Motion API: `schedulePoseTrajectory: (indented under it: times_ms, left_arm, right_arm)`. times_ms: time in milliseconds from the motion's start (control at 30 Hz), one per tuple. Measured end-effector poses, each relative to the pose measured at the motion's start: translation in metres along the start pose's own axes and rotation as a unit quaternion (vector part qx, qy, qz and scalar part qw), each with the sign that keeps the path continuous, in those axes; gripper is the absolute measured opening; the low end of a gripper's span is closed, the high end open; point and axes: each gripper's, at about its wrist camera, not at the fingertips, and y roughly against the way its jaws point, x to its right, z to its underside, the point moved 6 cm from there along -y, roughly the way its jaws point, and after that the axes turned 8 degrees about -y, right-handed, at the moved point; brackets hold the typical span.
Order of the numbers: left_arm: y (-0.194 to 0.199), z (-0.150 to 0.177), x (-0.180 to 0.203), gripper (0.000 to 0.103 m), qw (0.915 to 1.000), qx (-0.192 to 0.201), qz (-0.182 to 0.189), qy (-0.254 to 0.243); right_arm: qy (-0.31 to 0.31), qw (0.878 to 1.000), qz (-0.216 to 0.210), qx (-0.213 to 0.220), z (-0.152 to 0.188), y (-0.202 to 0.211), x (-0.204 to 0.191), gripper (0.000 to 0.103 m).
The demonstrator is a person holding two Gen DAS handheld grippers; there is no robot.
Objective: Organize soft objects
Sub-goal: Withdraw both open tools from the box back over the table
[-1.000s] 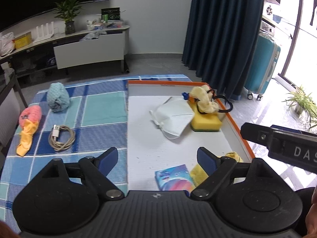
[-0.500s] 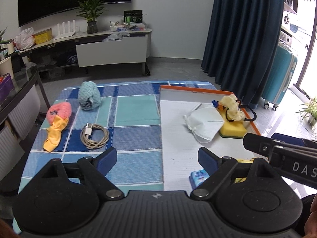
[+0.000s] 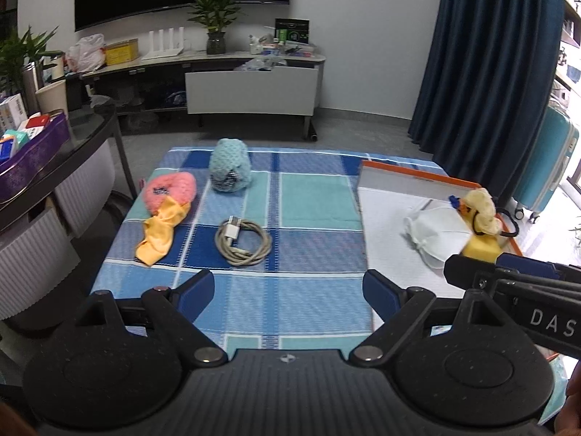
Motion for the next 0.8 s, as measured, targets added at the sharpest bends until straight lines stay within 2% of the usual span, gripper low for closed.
schedulePoseTrajectory:
  times_ms: [400,533,800]
  left_arm:
    - [-0.001,0.009,-0.039,0.09,0.9992,-0.005,-0.035,0.021]
    - [-0.004,0.015,-0.053,0.094,0.9988,-0.004,-0.038,0.032]
    - [-0.032,0.016,-0.108,0.094,0.993,-0.028,-0.092,0.069]
  right_arm:
    - [0.022,0.999,-0.027,-0.024,0.008,-0.031,-0.039,0.071]
    - [0.029,0.998,-0.036,-0.032,0.011,-0.041,-0.049,0.071]
    - [0.035,0.997,-0.048,-0.043,0.013,-0.055,-0.055,0.071]
